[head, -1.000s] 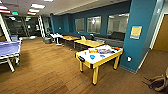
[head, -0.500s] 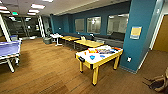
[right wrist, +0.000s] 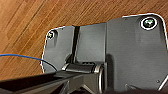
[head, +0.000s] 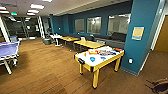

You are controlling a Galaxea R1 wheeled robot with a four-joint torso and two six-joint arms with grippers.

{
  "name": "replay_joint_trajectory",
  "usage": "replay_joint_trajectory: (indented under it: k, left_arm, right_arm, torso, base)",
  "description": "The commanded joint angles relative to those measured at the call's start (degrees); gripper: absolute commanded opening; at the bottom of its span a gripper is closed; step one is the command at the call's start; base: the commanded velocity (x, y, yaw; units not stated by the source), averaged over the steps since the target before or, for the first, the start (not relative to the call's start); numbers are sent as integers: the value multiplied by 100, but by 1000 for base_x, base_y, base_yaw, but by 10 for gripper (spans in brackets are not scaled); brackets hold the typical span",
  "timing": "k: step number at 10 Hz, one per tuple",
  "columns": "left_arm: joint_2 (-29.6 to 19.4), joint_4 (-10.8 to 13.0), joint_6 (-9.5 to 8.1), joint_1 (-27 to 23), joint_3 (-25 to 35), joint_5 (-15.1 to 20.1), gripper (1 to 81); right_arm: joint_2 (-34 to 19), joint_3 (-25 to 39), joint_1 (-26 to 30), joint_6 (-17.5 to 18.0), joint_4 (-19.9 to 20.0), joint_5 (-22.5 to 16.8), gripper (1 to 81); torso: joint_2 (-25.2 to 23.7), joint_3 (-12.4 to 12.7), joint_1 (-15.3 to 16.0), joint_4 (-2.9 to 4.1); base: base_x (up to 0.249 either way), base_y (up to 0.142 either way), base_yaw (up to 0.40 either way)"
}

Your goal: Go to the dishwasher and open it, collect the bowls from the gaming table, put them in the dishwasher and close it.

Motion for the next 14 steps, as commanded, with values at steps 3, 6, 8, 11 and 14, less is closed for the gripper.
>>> replay_joint_trajectory:
  k: [3, 6, 8, 11, 14]
  left_arm:
    - [-35, 18, 36, -229, 22, 314, 811]
    - [-35, 9, 36, -228, 31, 314, 811]
    - [-35, 9, 36, -220, 31, 314, 811]
    - [-35, 9, 36, -220, 31, 314, 811]
    - [-35, 9, 36, -220, 22, 314, 811]
  right_arm:
    - [33, 25, 254, -1, -40, -244, 811]
    - [33, 25, 254, -1, -40, -244, 811]
    - [33, 25, 254, -1, -40, -244, 811]
    - [33, 25, 263, -1, -40, -244, 811]
    - [33, 16, 263, -1, -40, -244, 811]
  torso:
    - [0, 0, 0, 0]
    - [0, 0, -2, 0]
    - [0, 0, 0, 0]
    - [0, 0, -2, 0]
    - [0, 0, -2, 0]
  base:
    - [175, 48, 0]
    - [168, 84, 0]
    - [168, 83, 0]
    - [168, 79, 0]
    - [168, 74, 0]
